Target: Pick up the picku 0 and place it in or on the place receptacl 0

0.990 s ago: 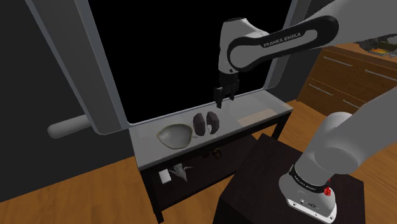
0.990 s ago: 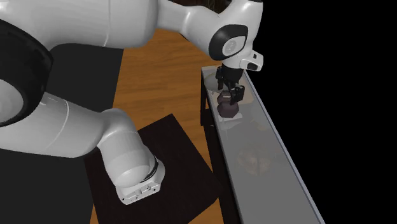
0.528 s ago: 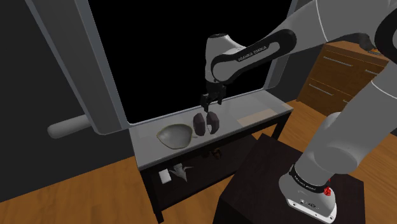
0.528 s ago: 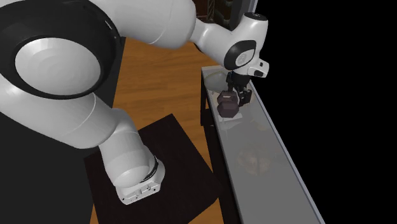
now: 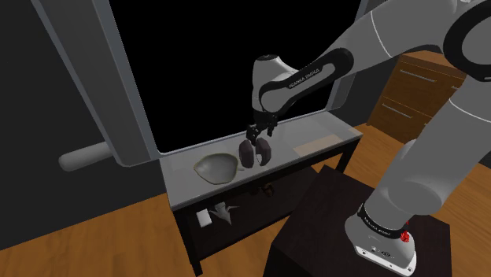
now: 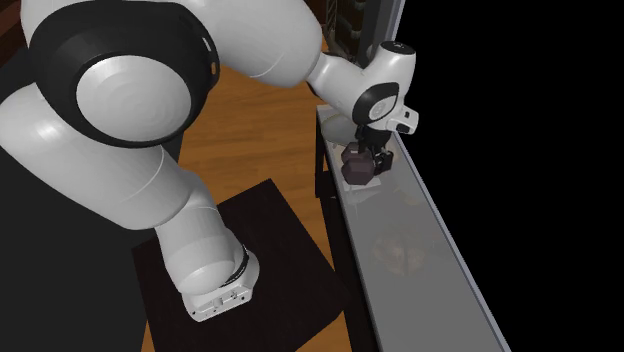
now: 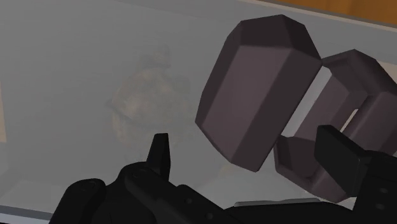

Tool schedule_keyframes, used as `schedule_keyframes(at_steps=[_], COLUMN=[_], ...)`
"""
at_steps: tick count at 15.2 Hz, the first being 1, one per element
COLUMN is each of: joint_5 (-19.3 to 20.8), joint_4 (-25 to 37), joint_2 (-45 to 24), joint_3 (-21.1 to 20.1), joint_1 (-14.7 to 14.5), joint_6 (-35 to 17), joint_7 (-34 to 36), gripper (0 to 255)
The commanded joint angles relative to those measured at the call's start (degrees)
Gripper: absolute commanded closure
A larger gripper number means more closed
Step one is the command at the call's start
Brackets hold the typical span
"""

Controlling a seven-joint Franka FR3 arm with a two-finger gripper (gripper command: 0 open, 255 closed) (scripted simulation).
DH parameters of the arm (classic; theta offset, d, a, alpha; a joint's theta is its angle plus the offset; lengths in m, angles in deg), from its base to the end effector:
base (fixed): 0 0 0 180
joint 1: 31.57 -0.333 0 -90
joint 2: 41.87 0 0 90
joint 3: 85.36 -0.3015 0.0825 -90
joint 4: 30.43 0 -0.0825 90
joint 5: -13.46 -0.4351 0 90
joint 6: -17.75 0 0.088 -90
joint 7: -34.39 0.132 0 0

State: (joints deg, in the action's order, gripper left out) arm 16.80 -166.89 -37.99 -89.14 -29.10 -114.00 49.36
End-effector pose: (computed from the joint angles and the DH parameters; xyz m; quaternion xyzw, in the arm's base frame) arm 0.5241 0.0093 0.2725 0.9947 -0.0995 -0.0039 0.0246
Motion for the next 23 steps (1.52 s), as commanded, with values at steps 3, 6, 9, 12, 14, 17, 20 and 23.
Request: schedule_keyframes(at_steps=[3, 6, 9, 12, 14, 17, 20, 23], joint_5=[0.03, 0.03, 0.03, 0.03, 0.03, -0.05, -0.29, -0.49], joint_4=[-0.30, -0.30, -0.30, -0.28, -0.26, 0.00, 0.99, 2.09], joint_2=[-0.09, -0.08, -0.08, -0.09, -0.11, 0.42, 1.84, 3.14], joint_3=[-0.01, -0.01, -0.01, -0.01, -0.01, 0.00, 0.01, 0.03], joint_1=[0.00, 0.00, 0.00, -0.01, -0.01, -0.02, -0.05, -0.07], joint_6=[-0.42, -0.41, -0.41, -0.40, -0.39, 0.38, 2.78, 5.18], joint_7=[0.05, 0.04, 0.04, 0.06, 0.06, -0.04, -0.28, -0.50], gripper=[0, 0, 255, 255, 255, 255, 255, 255])
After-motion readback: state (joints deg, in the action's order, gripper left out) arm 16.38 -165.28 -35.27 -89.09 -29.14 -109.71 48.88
